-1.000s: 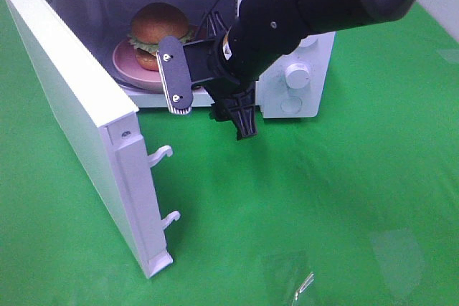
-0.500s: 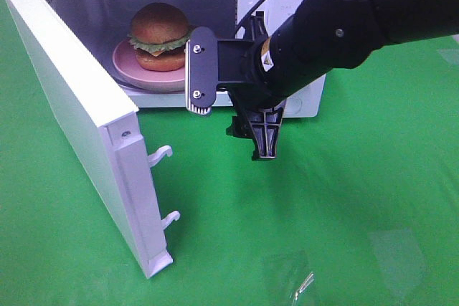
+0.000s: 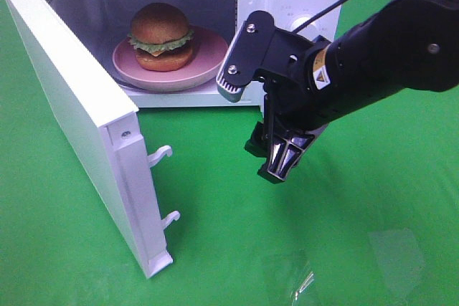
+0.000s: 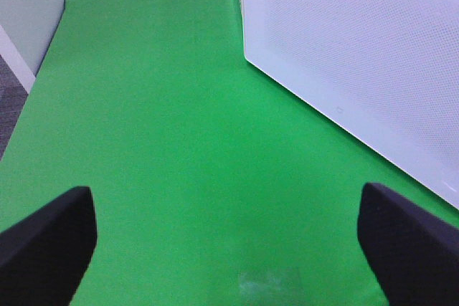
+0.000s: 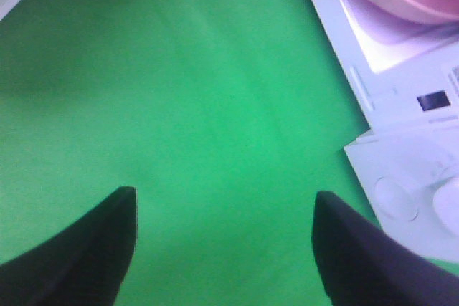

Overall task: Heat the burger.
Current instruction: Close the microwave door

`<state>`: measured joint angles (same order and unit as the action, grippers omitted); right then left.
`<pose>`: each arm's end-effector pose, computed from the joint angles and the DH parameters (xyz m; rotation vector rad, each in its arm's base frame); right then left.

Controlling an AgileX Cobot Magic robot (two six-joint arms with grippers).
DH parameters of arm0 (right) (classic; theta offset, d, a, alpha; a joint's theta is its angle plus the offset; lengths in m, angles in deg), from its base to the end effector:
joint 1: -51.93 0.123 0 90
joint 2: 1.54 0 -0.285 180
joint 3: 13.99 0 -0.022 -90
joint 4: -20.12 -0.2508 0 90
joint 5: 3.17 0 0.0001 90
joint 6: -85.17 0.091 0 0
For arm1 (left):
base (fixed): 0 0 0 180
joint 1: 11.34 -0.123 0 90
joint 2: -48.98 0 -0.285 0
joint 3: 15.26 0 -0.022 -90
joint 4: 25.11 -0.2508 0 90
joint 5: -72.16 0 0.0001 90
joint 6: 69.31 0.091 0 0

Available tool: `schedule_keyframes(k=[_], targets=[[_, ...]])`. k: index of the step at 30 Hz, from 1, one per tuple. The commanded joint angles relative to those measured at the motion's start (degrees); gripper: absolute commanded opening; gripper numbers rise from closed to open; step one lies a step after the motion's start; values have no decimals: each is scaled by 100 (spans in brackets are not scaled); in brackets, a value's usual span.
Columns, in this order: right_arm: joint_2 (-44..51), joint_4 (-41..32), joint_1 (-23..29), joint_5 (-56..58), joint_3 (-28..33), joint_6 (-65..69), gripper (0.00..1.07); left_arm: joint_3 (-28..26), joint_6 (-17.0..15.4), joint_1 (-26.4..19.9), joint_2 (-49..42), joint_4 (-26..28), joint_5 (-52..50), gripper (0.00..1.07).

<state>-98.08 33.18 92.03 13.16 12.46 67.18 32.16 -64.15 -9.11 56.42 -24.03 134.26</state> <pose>0.2442 0.1981 0.2195 -1.3768 1.9930 -0.0011 -0.0092 -0.0012 0.2809 0.1330 2.0369 0.0095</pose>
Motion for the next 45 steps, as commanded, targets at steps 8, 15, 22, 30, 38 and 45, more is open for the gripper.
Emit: schedule_keyframes(k=[8,15,22,30,38,45], targets=[[1215,-315,-11,1243,470,1931,68,11,0,23,-97,-17,-80,91],[1730,-315,-11,2286,470,2372,68,11,0,23,-97,-17,-80,91],[2246,-315,-11,3151,487,2544,72,11,0,23,-97,-17,-80,91],[2767,-298,-11,3295,791,2544,77,11,0,23,-97,-17,-80,91],[3655,-332,-11,3587,1404,2573,76,11,0,23,-97,-17,-80,91],[4601,-344,-11,3782,1730,2733,76,11,0,23,-97,-17,-80,91]])
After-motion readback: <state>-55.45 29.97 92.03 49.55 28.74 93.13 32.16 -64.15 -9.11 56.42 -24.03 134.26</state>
